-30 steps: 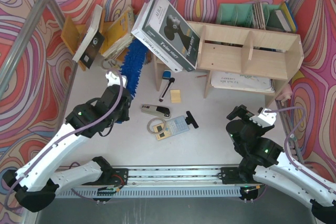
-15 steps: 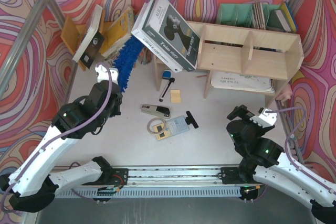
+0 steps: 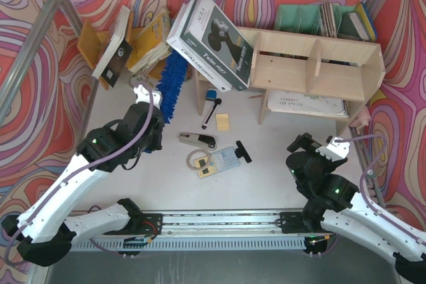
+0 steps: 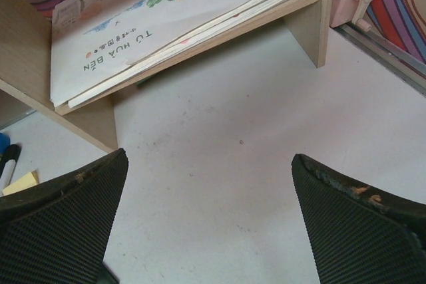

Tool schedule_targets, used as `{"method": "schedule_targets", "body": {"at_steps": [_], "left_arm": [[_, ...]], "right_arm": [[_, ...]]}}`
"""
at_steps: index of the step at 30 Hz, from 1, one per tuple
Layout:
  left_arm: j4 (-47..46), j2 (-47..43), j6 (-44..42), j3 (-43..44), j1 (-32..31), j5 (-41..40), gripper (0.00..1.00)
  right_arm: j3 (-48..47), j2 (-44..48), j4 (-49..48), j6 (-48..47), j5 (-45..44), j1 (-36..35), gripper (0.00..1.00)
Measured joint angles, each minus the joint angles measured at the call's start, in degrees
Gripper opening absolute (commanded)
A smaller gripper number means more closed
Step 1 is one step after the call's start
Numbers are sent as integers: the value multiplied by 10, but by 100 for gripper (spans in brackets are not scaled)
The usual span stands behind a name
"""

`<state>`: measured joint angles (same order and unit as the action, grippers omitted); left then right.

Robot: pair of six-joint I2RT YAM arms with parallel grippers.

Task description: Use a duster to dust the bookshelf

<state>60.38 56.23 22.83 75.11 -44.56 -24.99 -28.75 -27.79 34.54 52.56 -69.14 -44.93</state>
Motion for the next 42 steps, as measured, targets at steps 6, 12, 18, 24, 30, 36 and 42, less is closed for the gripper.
{"method": "schedule_targets", "body": {"at_steps": [6, 12, 18, 24, 30, 36, 42], "left_arm": [[-32, 9, 24, -40, 1, 43, 0], [-38, -13, 42, -73, 3, 68, 0], [-79, -41, 48, -74, 2, 70, 0], [-93, -50, 49, -64, 3, 31, 0], [-80, -57, 68, -49, 3, -47, 0], [-66, -86, 89, -32, 3, -101, 0], [-80, -134, 55, -15, 3, -107, 0]], "right_arm": [[0, -8, -7, -4, 0, 0, 99], [0, -14, -11, -9, 0, 0, 99], [0, -22, -16, -13, 0, 0, 99], [0, -22, -16, -13, 0, 0, 99], [0, -19, -17, -14, 0, 0, 99], [1, -19, -48, -48, 6, 0, 99], [2, -16, -67, -76, 17, 0, 99]]}}
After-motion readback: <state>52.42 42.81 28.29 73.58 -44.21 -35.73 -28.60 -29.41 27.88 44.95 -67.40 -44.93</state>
